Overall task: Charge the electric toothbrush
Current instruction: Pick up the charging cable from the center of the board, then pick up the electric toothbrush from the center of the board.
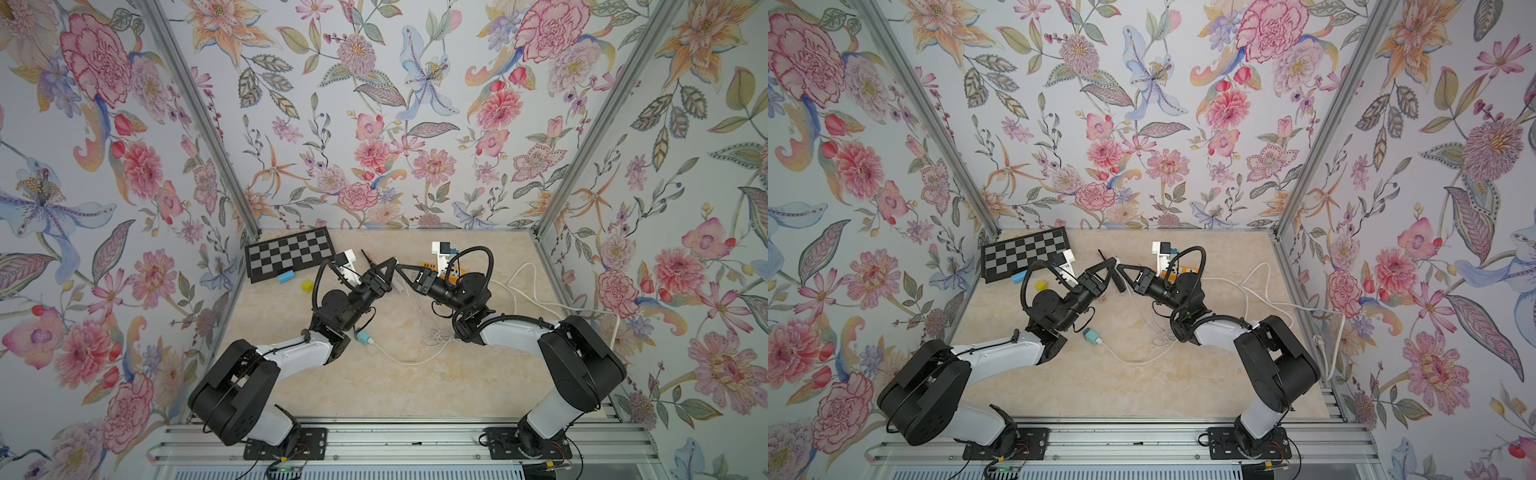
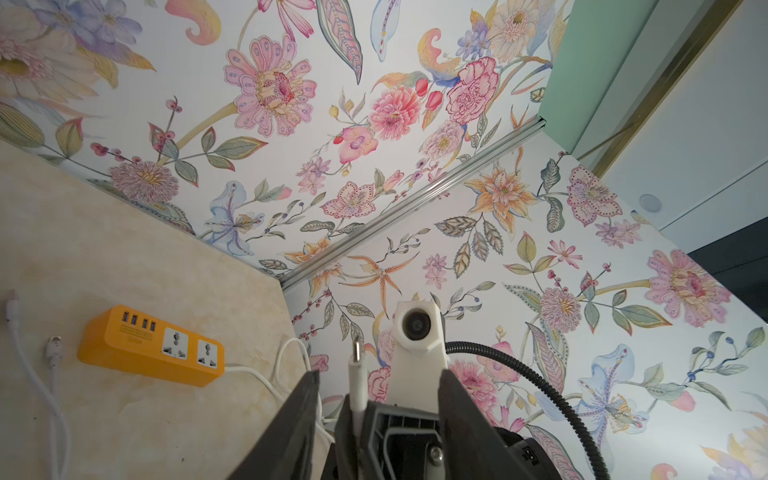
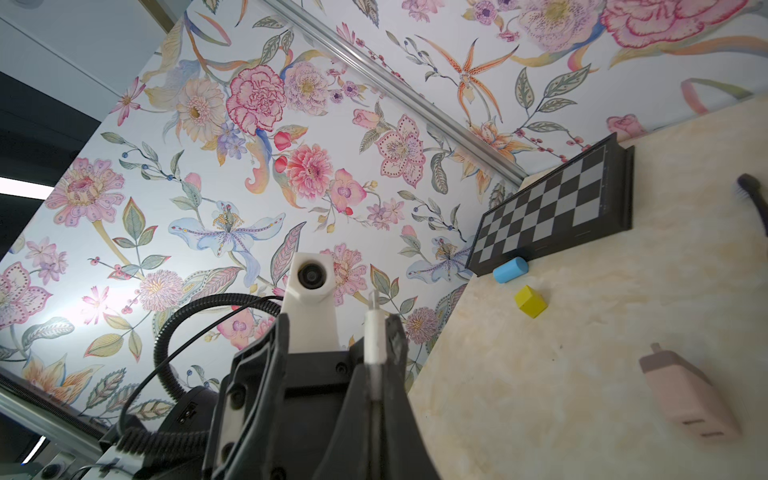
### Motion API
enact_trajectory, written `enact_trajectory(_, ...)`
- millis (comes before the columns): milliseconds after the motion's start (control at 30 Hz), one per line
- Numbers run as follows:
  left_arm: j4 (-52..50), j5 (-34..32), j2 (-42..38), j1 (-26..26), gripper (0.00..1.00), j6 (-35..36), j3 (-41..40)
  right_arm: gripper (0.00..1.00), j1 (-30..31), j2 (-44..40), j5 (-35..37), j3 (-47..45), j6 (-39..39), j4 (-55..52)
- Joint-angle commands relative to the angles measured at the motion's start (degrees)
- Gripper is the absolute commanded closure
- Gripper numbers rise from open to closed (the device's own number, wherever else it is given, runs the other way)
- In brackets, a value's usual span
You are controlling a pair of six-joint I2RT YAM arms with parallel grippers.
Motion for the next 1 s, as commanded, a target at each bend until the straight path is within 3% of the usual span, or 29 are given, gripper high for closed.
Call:
enact_trajectory(0,-27.94,-13.68,-7.81,-0.29,0.4,17.67,5.98,1.0,-2.34,-5.0,-1.78,-1.35,-5.85,-6.54)
enact_trajectory(67,-44.99,-23.54,-8.47,0.22,0.36,23.01,11.99,1.0,-3.18,-7.77,-3.05,-1.74,-11.18,-14.04)
enact_trajectory(133,-59.53,-29.42,-5.42,1.85,0.36,26.27,19.09,1.0,-3.16,-10.41,-2.94,-0.71,-18.72,-25.18)
enact_trajectory(267,-76.17,-23.0,5.11,6.73,0.32,30.41,31.18,1.0,-2.37,-13.93,-0.47,3.44,-31.24,-45.76)
enact_trajectory(333,-78.9,-18.89,10.2,8.05,0.29,32.5,35.29,1.0,-2.25,-14.77,0.37,4.78,-34.26,-51.15)
enact_trajectory(433,-80.97,-17.85,17.06,8.29,0.3,34.45,40.15,1.0,-2.16,-15.81,0.99,5.65,-36.58,-55.4)
enact_trajectory(667,-82.04,-14.6,29.89,9.16,0.32,32.83,50.35,1.0,-2.84,-17.15,1.5,4.91,-37.86,-56.79)
enact_trajectory(767,-81.33,-11.46,35.27,9.93,0.4,30.27,54.84,1.0,-3.23,-17.0,1.43,4.82,-37.32,-56.91)
enact_trajectory(967,-80.24,-7.45,43.84,10.74,0.49,26.38,61.41,1.0,-3.53,-17.66,1.28,4.45,-36.59,-56.92)
